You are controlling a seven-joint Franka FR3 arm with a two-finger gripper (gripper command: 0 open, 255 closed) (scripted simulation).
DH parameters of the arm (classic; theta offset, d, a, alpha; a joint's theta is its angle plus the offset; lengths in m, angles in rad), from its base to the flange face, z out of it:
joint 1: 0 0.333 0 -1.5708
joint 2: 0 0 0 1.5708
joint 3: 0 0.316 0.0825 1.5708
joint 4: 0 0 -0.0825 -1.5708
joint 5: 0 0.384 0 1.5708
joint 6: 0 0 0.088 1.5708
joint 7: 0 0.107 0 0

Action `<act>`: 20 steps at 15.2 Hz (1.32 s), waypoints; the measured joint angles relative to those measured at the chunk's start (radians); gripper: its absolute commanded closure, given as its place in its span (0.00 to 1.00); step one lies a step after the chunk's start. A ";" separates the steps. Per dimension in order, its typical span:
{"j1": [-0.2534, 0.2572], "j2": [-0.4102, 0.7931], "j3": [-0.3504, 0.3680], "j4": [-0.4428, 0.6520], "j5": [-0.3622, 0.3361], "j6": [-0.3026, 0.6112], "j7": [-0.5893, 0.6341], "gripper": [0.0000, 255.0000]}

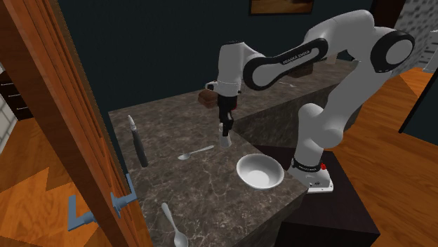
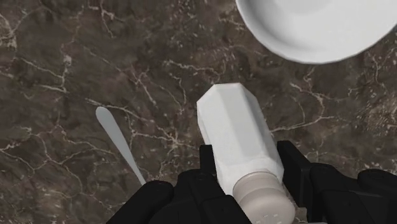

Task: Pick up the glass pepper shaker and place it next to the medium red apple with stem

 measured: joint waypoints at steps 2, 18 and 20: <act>-0.001 -0.006 -0.001 0.022 -0.002 -0.028 0.001 1.00; -0.072 -0.074 -0.143 0.080 -0.076 -0.165 -0.156 1.00; -0.094 -0.067 -0.188 0.094 -0.099 -0.172 -0.209 1.00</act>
